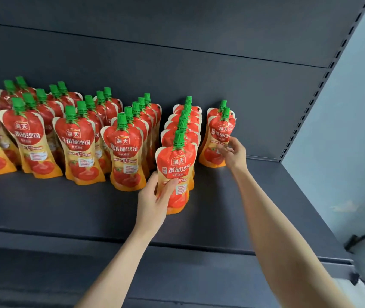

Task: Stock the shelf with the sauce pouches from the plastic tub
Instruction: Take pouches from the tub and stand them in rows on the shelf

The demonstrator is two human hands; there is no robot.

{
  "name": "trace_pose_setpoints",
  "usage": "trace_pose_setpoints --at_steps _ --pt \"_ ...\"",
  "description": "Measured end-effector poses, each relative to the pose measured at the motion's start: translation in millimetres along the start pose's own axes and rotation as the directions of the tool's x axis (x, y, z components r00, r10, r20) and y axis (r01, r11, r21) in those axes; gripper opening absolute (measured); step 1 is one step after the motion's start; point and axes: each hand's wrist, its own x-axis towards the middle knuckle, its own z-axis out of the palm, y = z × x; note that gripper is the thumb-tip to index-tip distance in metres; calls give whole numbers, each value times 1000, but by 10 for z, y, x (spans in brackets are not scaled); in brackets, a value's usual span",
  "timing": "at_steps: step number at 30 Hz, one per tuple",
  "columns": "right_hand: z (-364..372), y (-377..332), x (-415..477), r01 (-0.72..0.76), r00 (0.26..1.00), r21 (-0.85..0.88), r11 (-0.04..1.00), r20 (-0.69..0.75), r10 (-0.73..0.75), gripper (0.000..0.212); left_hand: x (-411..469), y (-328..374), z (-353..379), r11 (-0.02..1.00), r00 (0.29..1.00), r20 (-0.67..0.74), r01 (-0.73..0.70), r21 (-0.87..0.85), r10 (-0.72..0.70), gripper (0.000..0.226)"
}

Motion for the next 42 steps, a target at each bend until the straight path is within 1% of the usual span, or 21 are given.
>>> trace_pose_setpoints --at_steps 4,6,8,9,11,12,13,14,15,17,20,22,24,26,28,30,32,34,35,38,42 --pt "8 57 97 -9 1000 -24 1000 9 10 25 -4 -14 7 1000 1000 -7 8 5 -8 29" --pt "9 70 119 -14 1000 -30 999 8 14 27 -6 -14 11 1000 1000 -24 11 1 -11 27" --pt "18 65 107 -42 999 -31 999 -6 42 33 -13 -5 13 999 999 -44 18 -29 -19 24" --pt "23 56 79 -56 998 -37 998 -25 55 40 -20 -2 14 998 999 -49 22 -51 -24 22" --pt "10 20 -31 -62 992 -54 997 -116 55 55 -45 17 15 996 998 -46 29 -82 -33 17" --pt "-10 -16 -123 -52 984 -45 998 -175 43 57 -54 24 15 996 999 -40 27 -84 -31 14" --pt "-36 -67 -239 -26 975 -22 999 -222 21 54 -60 29 17 996 999 -30 23 -82 -26 11" --pt "-65 -139 -383 8 970 11 1000 -243 -5 45 -65 33 23 997 1000 -18 20 -78 -21 9" --pt "-87 -208 -533 37 974 60 998 -227 -22 33 -66 39 36 997 1000 -3 16 -76 -16 8" --pt "-108 -309 -833 51 995 202 978 -89 -34 12 -78 44 89 998 1000 20 12 -70 -10 6" --pt "-117 -379 -1229 7 985 333 943 160 -64 15 -90 27 204 997 999 34 8 -71 -6 6" --pt "-126 -415 -1409 -31 961 365 931 268 -73 13 -66 22 274 999 998 59 -6 -36 9 16" --pt "-132 -443 -1500 -25 946 326 945 314 -84 20 -39 19 313 1000 996 91 -5 -9 6 19" --pt "-148 -445 -1509 21 954 263 965 283 -98 22 -32 12 312 1000 998 67 -5 6 4 17" --pt "-170 -422 -1452 54 968 241 969 227 -111 20 -8 -1 283 994 997 -44 -64 89 68 21" --pt "-204 -390 -1360 64 983 210 976 156 -98 21 63 -24 264 971 974 -161 -125 205 160 39" --pt "-227 -361 -1237 45 990 191 981 124 -70 23 157 -62 286 934 957 -203 -129 333 205 63" --pt "-222 -337 -1101 26 990 181 983 128 -49 22 230 -116 333 915 964 -206 -75 397 168 83" --pt "-207 -333 -1033 19 991 179 984 128 -42 22 261 -150 353 915 970 -203 -44 402 136 89" --pt "-138 -314 -849 7 994 181 984 109 -27 23 335 -239 371 928 978 -197 15 372 63 90" --pt "-66 -287 -666 22 996 173 985 80 -37 26 373 -278 361 939 980 -195 32 342 37 77"
